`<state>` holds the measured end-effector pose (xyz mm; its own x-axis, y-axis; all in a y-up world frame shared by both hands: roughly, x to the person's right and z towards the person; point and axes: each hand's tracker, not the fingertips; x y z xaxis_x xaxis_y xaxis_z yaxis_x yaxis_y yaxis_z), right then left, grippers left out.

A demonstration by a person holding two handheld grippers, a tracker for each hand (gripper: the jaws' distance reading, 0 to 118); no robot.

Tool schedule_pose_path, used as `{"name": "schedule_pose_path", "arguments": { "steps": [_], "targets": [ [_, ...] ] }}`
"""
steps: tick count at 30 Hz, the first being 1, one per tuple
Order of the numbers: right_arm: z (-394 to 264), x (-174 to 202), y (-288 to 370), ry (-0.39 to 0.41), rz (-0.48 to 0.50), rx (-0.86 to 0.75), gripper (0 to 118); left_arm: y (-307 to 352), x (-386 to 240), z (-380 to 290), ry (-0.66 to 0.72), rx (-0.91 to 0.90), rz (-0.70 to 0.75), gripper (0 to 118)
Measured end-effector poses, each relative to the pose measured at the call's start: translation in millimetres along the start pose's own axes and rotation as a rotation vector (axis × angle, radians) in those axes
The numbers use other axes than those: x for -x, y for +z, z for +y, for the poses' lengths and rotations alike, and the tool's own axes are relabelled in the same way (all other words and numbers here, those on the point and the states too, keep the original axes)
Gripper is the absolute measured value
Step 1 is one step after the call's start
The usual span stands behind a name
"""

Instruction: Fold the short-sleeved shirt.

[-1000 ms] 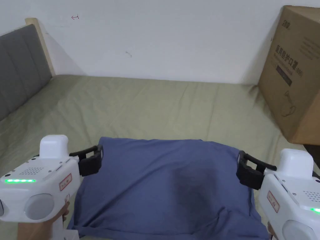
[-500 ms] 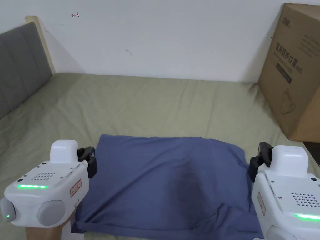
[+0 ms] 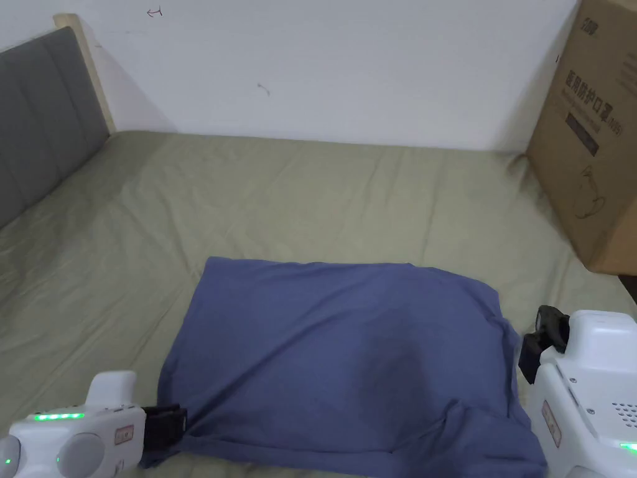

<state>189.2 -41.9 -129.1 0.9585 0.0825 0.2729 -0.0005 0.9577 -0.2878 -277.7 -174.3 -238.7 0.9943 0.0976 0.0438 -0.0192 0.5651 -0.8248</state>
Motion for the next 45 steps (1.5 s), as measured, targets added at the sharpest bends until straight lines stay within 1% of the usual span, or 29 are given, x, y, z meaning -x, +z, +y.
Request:
{"name": "schedule_pose_path", "arguments": {
  "steps": [1, 5, 7, 9, 10, 12, 13, 14, 16, 18, 19, 21, 23, 24, 25, 26, 27, 29, 31, 32, 33, 34, 35, 36, 38, 41, 45],
  "targets": [
    [-2, -1, -1, -0.001, -0.002, 0.007, 0, -2, -1, -4, -0.019, 0.004, 0.013, 100],
    [-9, -5, -1, -0.007, -0.009, 0.035, 0, -23, 3, -14, -0.037, 0.052, 0.064, 101],
    [-11, -8, -1, -0.01, -0.016, 0.045, 0, -31, 7, -16, -0.017, 0.072, 0.066, 100],
    [-14, -11, 0, -0.01, -0.021, 0.053, 0, -35, 8, -19, -0.005, 0.068, 0.068, 97],
    [-15, -13, 0, -0.009, -0.024, 0.06, 0, -36, 7, -20, -0.011, 0.069, 0.067, 88],
    [-18, -17, 0, -0.009, -0.028, 0.075, 0, -40, 4, -23, -0.039, 0.087, 0.054, 35],
    [-21, -19, 1, -0.011, -0.032, 0.082, 0, -42, 4, -24, -0.052, 0.1, 0.044, 13],
    [-24, -22, 1, -0.015, -0.036, 0.091, 0, -46, 2, -27, -0.042, 0.14, -0.029, 6],
    [-31, -29, 0, -0.022, -0.044, 0.125, 0, -43, 0, -27, -0.044, 0.12, -0.001, 4],
    [-44, -36, -4, -0.037, -0.048, 0.198, 0, -38, 1, -26, -0.046, 0.103, 0.002, 3],
    [-55, -39, -9, -0.044, -0.043, 0.251, 4, -34, 3, -25, -0.029, 0.086, -0.004, 3],
    [-79, -43, -18, -0.052, -0.026, 0.376, 45, -27, 4, -23, -0.025, 0.061, -0.009, 3],
    [-111, -45, -28, -0.061, -0.002, 0.511, 80, -18, 4, -20, -0.045, 0.032, -0.007, 3],
    [-127, -44, -32, -0.075, -0.003, 0.557, 91, -16, 3, -18, -0.049, 0.024, -0.01, 3],
    [-141, -43, -35, -0.088, -0.011, 0.599, 97, -13, 2, -16, -0.055, 0.014, -0.012, 3],
    [-154, -43, -39, -0.092, -0.012, 0.64, 99, -11, 1, -15, -0.054, 0.007, -0.014, 3],
    [-164, -41, -41, -0.105, -0.013, 0.665, 99, -11, 1, -14, -0.048, 0.01, -0.019, 3],
    [-178, -37, -44, -0.105, 0.002, 0.72, 99, -11, 1, -12, -0.044, 0.004, -0.024, 3],
    [-185, -33, -46, -0.095, 0.016, 0.732, 98, -11, 2, -11, -0.033, 0.006, -0.033, 3],
    [-188, -32, -47, -0.092, 0.02, 0.729, 92, -10, 2, -10, -0.027, 0.005, -0.037, 3],
    [-190, -30, -49, -0.086, 0.023, 0.734, 78, -7, 1, -9, -0.021, 0.004, -0.041, 3],
    [-191, -31, -51, -0.085, 0.027, 0.739, 52, -7, 1, -8, -0.015, 0.005, -0.044, 3],
    [-190, -31, -51, -0.092, 0.031, 0.739, 18, -7, 2, -7, -0.008, 0.007, -0.047, 3],
    [-187, -31, -50, -0.103, 0.037, 0.725, 9, -6, 2, -7, -0.002, 0.007, -0.05, 3],
    [-172, -31, -41, -0.124, 0.05, 0.672, 7, -4, 3, -4, 0.008, 0.0, -0.055, 3],
    [-146, -33, -41, -0.106, 0.056, 0.609, 6, -2, 4, 7, 0.03, -0.012, -0.067, 3],
    [-104, -28, -57, -0.102, 0.06, 0.51, 6, -4, -1, 33, 0.046, -0.045, -0.07, 3]
  ]
}}
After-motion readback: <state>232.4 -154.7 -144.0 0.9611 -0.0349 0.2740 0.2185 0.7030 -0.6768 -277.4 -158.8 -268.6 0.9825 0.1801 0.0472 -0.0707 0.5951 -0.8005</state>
